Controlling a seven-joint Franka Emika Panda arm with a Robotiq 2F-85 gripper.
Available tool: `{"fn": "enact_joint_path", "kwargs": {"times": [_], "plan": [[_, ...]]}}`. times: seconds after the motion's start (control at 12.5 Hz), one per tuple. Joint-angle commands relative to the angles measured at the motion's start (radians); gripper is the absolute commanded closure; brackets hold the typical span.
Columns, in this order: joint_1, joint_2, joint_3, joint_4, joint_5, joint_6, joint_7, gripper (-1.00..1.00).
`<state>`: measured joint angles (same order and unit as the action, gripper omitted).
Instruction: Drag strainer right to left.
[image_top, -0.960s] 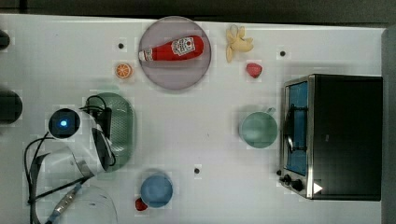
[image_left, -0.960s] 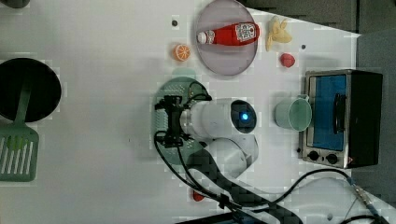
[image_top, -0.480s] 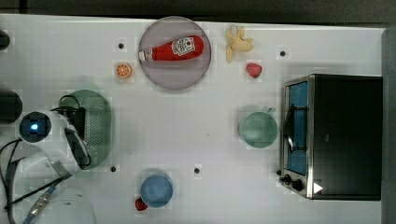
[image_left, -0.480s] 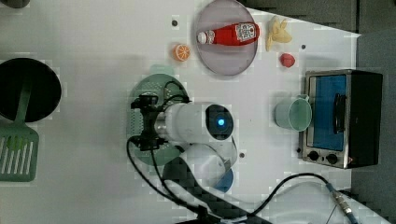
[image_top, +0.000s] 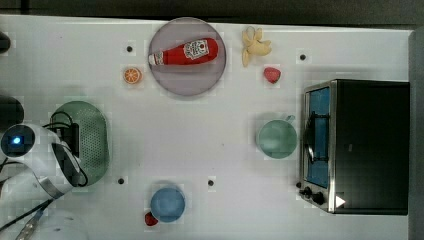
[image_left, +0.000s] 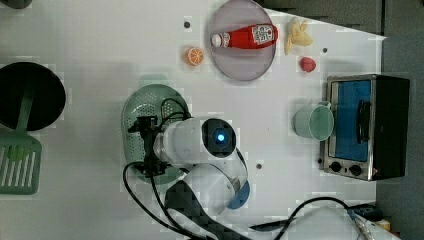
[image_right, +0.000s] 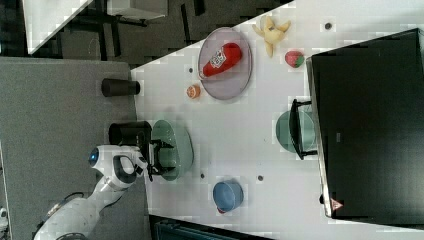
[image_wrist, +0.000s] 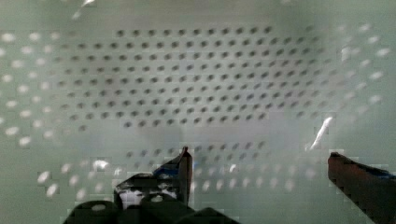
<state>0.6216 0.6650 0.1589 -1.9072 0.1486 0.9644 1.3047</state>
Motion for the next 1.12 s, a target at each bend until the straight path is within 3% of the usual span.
{"fn": "enact_joint_path", "kwargs": {"times": [0.08,0.48,0.88,1.12], "plan": [[-0.017,-0.154,-0.081,-0.014,-0.027,-0.117,-0.122,-1.0],[-0.043,-0.486,-0.302,-0.011,-0.049,-0.419,-0.504,-1.0],[-0.071,-0.762,-0.59,-0.011,-0.16,-0.678,-1.051,-1.0],[-0.082,-0.859,-0.716,-0.013,-0.256,-0.738,-1.317,-1.0]]}}
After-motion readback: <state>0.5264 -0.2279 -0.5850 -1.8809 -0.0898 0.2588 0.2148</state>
